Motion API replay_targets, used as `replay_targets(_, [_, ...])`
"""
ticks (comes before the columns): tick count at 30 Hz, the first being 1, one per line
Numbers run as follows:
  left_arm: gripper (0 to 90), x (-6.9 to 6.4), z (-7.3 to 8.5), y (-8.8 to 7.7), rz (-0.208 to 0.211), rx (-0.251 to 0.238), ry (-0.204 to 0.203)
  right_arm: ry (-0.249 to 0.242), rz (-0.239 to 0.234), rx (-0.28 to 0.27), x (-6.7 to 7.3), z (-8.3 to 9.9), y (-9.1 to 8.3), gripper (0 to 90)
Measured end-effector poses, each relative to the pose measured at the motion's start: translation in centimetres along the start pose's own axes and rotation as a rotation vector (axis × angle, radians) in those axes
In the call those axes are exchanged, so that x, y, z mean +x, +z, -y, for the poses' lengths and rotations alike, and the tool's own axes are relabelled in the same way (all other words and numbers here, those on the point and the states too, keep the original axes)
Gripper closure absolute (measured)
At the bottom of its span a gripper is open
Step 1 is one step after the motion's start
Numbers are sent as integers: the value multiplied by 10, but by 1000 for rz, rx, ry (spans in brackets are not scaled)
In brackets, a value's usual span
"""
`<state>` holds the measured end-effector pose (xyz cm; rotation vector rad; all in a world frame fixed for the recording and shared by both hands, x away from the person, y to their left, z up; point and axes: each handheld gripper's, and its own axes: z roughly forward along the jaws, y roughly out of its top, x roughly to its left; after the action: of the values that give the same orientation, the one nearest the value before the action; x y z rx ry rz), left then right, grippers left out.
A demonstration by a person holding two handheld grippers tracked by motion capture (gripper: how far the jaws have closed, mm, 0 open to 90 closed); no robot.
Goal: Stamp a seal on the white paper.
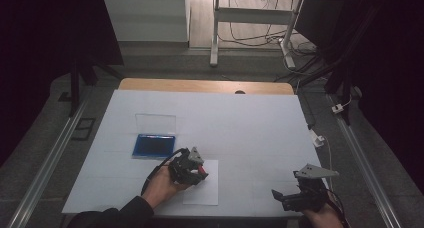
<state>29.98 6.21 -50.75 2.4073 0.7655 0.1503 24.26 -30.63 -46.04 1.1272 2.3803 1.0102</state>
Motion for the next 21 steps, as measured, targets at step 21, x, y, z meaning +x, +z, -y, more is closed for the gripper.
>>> replay_targets(21, [592, 1, -1, 11, -3, 95, 11, -1, 0, 0, 0, 0, 0, 0])
